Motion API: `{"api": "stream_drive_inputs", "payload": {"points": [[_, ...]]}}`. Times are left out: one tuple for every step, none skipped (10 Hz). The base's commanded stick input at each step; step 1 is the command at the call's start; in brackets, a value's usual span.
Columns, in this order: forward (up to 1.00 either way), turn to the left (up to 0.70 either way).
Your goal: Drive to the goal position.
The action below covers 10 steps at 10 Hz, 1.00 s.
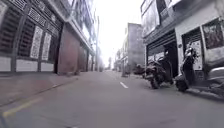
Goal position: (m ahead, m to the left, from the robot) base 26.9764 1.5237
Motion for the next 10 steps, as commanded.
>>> {"api": "stream_drive_inputs", "payload": {"points": [[1.00, 0.00], [1.00, 0.00], [1.00, 0.00], [1.00, 0.00], [1.00, 0.00], [1.00, 0.00], [1.00, 0.00], [1.00, 0.00], [1.00, 0.00], [1.00, 0.00]]}}
